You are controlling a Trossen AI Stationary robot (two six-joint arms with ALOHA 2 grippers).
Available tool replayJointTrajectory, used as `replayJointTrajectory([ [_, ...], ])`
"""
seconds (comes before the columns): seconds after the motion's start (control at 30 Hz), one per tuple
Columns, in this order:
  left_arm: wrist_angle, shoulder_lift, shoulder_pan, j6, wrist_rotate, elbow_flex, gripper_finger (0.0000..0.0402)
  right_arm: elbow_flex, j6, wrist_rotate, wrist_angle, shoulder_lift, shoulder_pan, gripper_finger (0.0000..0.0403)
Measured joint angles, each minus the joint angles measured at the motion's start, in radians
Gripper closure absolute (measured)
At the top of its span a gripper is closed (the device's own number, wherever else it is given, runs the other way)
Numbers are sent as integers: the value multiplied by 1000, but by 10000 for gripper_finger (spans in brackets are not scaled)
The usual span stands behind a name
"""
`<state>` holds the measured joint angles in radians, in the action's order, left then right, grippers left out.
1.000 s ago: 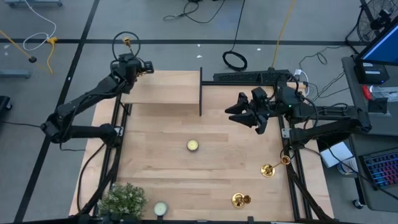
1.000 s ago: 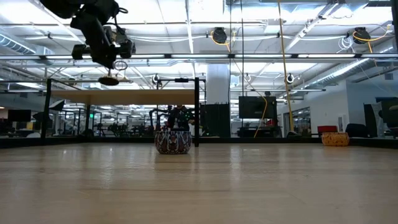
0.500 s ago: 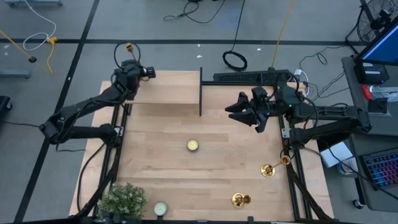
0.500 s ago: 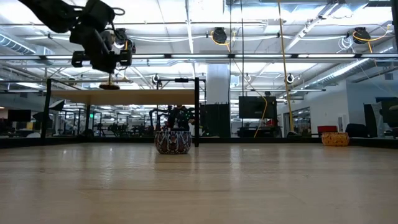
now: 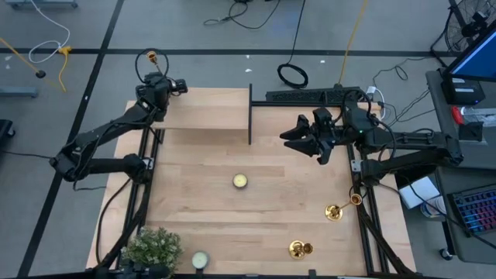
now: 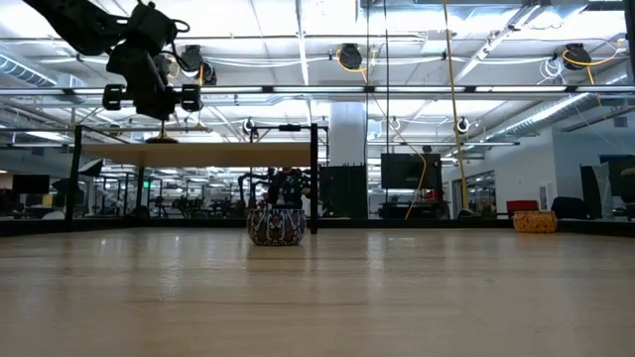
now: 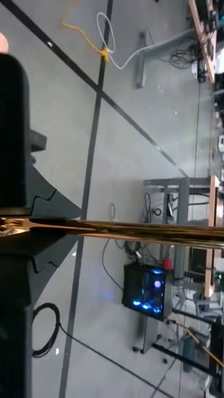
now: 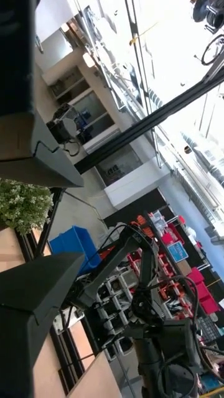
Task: Pick & Place candle stick holders
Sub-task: Put the top gold candle holder on the shelf
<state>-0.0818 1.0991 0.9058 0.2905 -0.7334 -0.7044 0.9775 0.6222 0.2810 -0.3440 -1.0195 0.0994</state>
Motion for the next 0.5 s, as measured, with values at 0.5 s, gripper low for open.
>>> replayJointTrajectory([
  [0.5,34,-40,-185,10,-296,-41,386,0,-4,8,15,-12,0,225],
])
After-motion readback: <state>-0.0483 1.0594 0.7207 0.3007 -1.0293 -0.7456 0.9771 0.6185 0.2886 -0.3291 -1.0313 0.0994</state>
